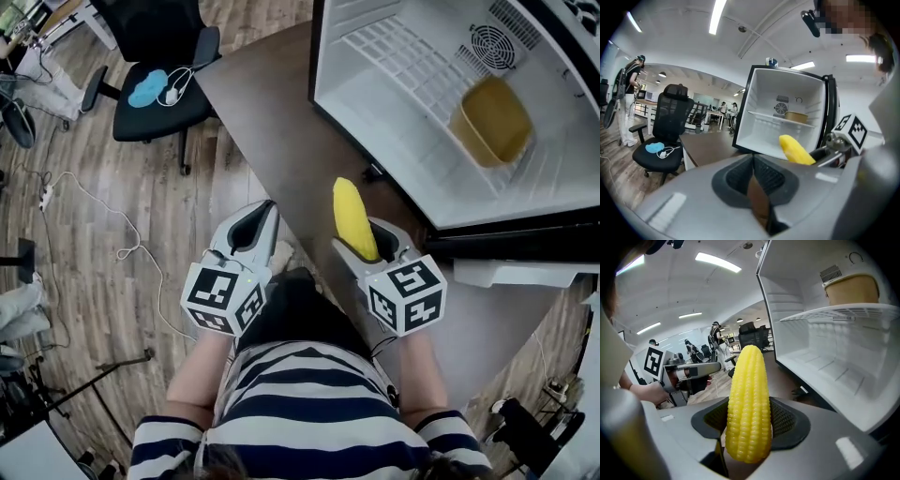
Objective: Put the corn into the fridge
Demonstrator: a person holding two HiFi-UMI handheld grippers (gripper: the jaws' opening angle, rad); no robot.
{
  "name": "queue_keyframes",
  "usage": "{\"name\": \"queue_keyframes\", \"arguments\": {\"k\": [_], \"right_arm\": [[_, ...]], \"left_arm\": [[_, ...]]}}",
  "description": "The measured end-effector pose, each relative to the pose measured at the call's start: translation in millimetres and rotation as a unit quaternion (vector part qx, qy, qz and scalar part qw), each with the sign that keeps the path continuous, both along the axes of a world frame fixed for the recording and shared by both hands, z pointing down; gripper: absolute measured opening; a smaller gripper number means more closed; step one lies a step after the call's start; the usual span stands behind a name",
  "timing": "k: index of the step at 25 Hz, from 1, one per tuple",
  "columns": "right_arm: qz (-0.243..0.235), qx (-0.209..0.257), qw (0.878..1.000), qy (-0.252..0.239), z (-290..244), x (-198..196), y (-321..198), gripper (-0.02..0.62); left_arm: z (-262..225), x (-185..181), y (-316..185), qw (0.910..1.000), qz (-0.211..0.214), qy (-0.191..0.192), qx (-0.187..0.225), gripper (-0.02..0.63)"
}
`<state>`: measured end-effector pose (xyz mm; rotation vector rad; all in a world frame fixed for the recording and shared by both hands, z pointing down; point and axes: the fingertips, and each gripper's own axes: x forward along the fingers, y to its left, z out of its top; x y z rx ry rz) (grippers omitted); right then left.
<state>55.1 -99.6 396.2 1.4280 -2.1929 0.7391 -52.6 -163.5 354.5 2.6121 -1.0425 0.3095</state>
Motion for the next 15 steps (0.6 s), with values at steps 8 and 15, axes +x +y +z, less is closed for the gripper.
{"name": "queue_keyframes", "arguments": {"k": [8,15], "right_arm": [[0.064,-0.015,0.997,0.035,7.7,31.8,-49.8,0.25],[0.109,-0.016,0.992,0.067,11.0,66.7,-95.2,0.25]], "left_arm": [[10.9,37.2,-55.6,0.9972,0.075,0.002,-0.002,0.0],[21.4,65.0,-97.6,0.9934,0.115,0.0,0.002,0.0]]}}
